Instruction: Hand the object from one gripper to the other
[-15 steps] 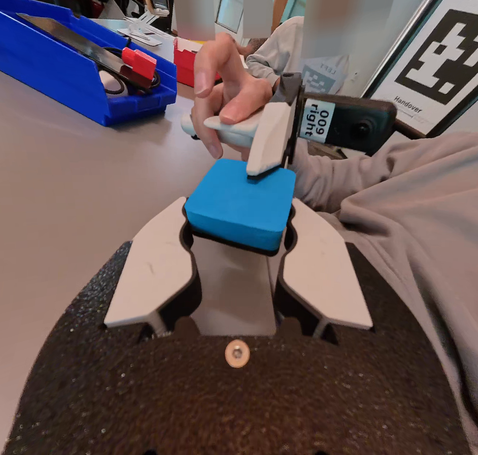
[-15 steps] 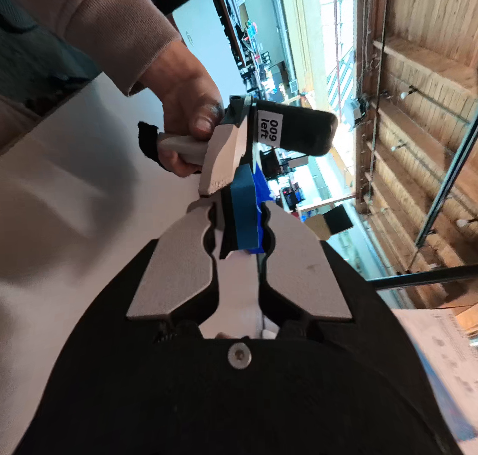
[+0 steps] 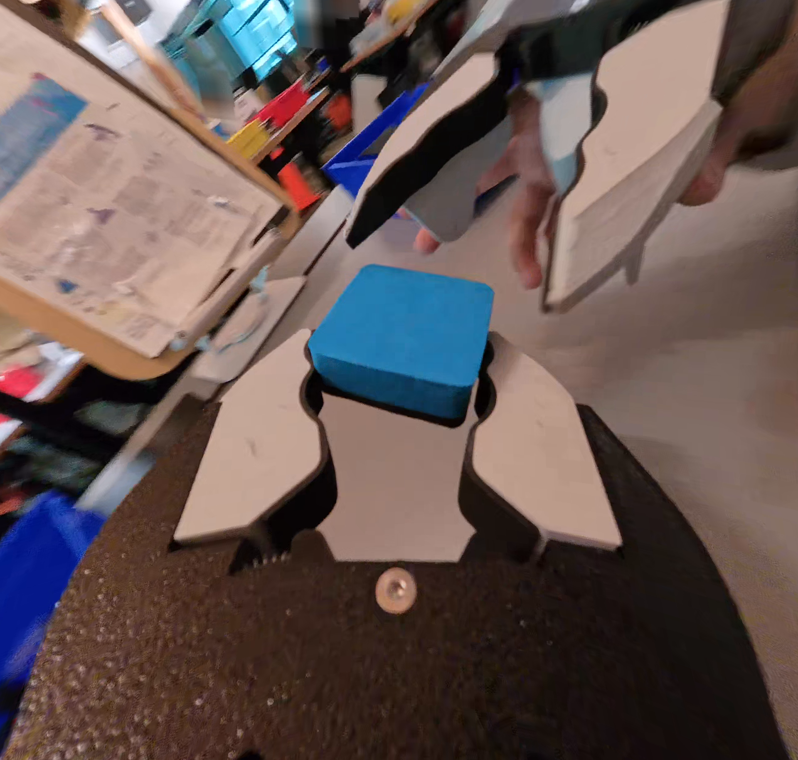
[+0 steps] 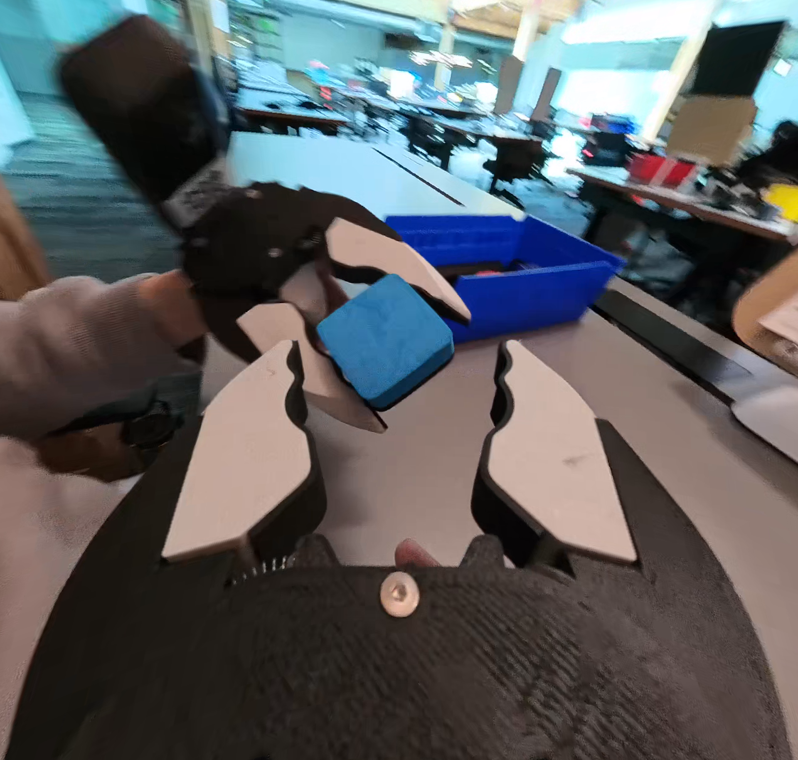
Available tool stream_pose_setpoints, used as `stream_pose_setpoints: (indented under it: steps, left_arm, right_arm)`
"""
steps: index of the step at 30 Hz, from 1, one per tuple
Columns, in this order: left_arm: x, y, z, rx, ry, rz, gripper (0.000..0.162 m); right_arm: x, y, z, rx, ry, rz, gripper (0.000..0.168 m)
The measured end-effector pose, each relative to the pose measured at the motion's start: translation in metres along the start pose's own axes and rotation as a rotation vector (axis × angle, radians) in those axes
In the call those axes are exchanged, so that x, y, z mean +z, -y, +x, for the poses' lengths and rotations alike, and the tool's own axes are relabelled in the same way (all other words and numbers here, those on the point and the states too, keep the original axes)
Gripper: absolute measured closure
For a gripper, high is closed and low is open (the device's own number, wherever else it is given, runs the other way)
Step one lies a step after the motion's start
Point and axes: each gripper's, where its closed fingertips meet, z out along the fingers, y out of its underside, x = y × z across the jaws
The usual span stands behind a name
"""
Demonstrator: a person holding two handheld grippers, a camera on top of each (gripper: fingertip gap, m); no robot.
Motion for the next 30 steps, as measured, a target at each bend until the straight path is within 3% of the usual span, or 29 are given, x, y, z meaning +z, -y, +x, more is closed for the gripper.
stream_pose_setpoints:
  steps: [8, 16, 18, 20, 23, 26, 30]
  left_arm:
    - [0.002, 0.008, -0.018, 0.566, 0.410, -0.246, 0.093]
    - [0.003, 0.004, -0.025, 0.722, 0.552, -0.342, 0.094]
    - [0.004, 0.003, -0.022, 0.733, 0.523, -0.330, 0.096]
    - [0.008, 0.004, -0.012, 0.583, 0.410, -0.234, 0.097]
    - [0.010, 0.008, 0.007, 0.219, 0.156, -0.103, 0.081]
    - [0.001, 0.013, 0.025, -0.069, -0.089, -0.035, 0.071]
    - [-0.019, 0.030, 0.056, -0.384, -0.458, 0.072, 0.071]
  right_arm:
    - [0.010, -0.014, 0.007, 0.151, -0.104, -0.054, 0.092]
    - [0.016, -0.023, 0.008, 0.044, -0.160, -0.098, 0.105]
    - [0.015, -0.026, 0.010, 0.003, -0.136, -0.125, 0.106]
    - [0.012, -0.024, 0.011, -0.079, -0.102, -0.117, 0.106]
    - [0.005, -0.013, 0.008, -0.307, -0.060, -0.059, 0.106]
    - [-0.004, -0.008, 0.004, -0.646, -0.068, -0.062, 0.106]
    - [-0.012, -0.010, -0.017, -1.094, -0.036, -0.020, 0.106]
